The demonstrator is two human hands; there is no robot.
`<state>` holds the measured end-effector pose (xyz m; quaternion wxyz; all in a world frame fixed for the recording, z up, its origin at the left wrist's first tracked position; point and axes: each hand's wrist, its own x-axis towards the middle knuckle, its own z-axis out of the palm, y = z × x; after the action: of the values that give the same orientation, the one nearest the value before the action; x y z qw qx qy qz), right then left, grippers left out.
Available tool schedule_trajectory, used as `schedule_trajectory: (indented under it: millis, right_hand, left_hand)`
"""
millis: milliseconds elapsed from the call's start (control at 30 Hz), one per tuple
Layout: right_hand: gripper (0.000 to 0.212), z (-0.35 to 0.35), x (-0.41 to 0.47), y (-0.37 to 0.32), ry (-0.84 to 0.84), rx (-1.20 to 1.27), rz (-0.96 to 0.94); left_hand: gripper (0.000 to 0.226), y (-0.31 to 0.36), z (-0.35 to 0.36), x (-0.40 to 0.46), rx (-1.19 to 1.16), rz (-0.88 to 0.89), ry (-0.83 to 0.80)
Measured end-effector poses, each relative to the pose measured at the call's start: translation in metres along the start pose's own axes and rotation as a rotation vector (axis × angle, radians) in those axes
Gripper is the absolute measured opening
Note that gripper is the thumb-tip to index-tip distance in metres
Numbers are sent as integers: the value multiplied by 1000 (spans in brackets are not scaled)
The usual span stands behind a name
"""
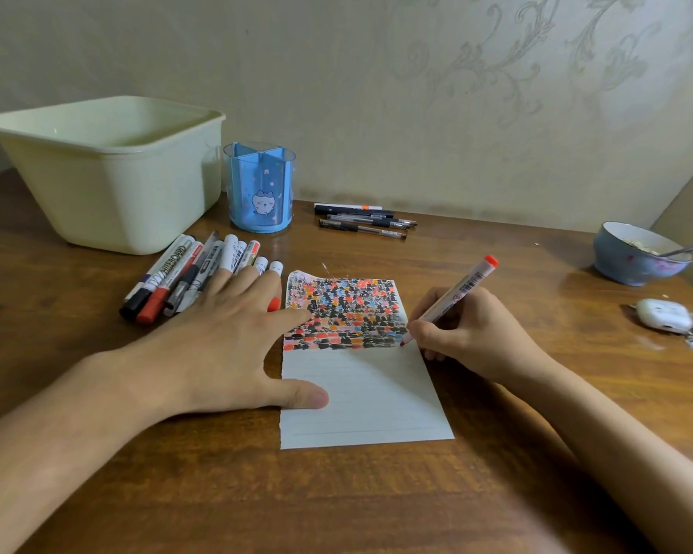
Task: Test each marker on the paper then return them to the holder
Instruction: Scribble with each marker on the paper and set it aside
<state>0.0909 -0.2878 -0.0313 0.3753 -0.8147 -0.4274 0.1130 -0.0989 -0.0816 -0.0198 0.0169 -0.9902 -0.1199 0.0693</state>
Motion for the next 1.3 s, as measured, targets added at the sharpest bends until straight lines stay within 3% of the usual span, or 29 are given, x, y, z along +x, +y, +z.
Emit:
schedule_trajectory:
  millis: [733, 900, 1300]
  right_hand:
    - [5, 2, -3, -5, -9, 22, -38]
    - [14, 1, -2, -6, 4, -69, -56]
    - [9, -1, -4, -5, -10, -19, -75]
  left_hand:
    - [109, 2, 0, 0, 2, -9, 0]
    - [108, 2, 0, 0, -1, -7, -2]
    - [109, 0, 2, 0, -2, 3, 10]
